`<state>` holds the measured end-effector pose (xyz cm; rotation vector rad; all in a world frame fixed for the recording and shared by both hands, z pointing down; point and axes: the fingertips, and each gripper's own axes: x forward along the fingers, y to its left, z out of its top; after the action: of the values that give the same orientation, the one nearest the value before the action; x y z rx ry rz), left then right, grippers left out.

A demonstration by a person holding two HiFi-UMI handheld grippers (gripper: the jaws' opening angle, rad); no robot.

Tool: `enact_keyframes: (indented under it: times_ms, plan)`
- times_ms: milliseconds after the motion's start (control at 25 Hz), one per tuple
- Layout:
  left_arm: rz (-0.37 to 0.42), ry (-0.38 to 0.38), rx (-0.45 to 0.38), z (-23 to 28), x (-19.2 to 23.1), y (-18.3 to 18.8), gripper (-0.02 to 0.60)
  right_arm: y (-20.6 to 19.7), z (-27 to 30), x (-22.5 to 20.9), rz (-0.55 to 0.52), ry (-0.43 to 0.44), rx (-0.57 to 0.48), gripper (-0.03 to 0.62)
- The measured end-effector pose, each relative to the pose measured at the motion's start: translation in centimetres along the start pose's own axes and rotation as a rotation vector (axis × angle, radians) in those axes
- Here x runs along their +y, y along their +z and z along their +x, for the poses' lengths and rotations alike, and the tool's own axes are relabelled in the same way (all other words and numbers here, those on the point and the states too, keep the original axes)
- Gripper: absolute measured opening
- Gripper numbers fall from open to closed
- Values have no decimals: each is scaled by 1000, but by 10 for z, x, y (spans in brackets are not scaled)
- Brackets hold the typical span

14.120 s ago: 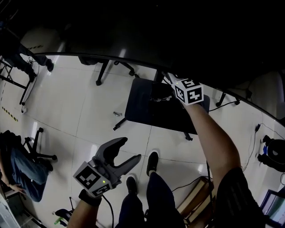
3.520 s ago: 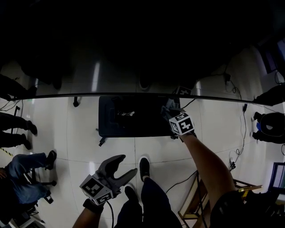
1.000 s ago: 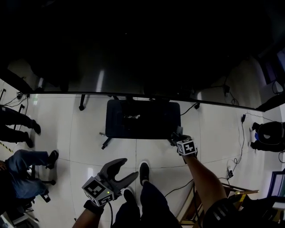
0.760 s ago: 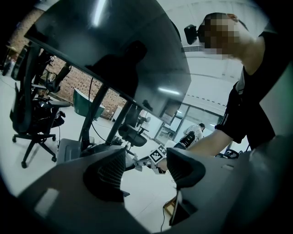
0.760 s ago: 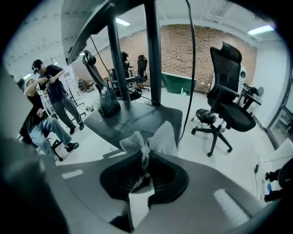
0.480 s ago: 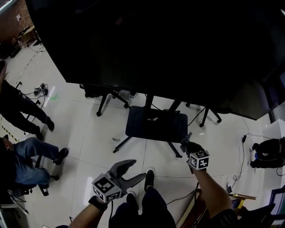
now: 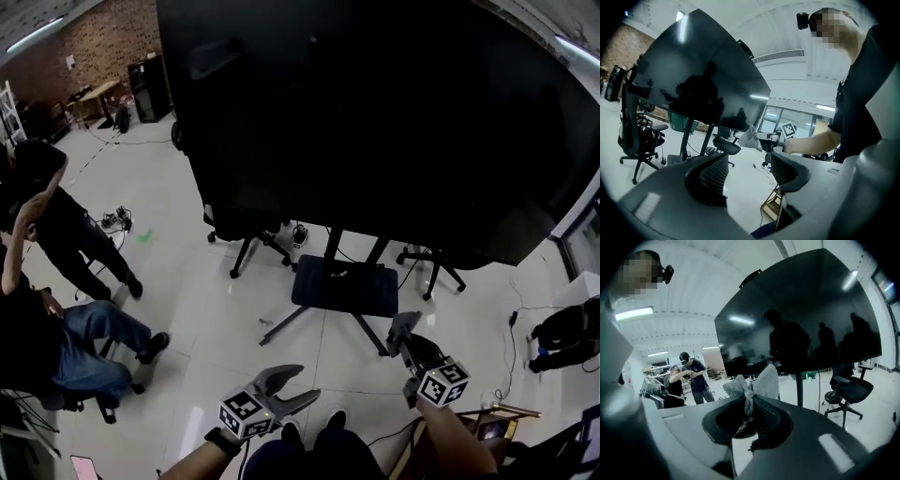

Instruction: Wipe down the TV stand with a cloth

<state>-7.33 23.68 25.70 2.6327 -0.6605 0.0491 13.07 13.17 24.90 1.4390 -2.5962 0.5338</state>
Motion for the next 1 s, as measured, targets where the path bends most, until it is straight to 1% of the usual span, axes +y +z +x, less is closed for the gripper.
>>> enact_keyframes:
  times_ms: [160,360,480,640,760,1000]
  plan:
    - [9,0,-17,-10,-26,3,307,20,-43,45,39,41,-68,38]
    - [8,21,-30,-16,-54,-6,307,11,-85,75,65,90,-92,38]
    - [9,40,-29,-13,-69,-9,307,5,-104,81,66,117,-98,38]
    - [12,66,-58,1,-91,-4,307,5,-124,81,67,157,-118,37]
    - [8,81,-74,13,-108,-2,307,8,-140,82,46,189,-130,37]
    - [40,91,-86,35,-128,-3,307,12,-163,80,-7,242,-149,36]
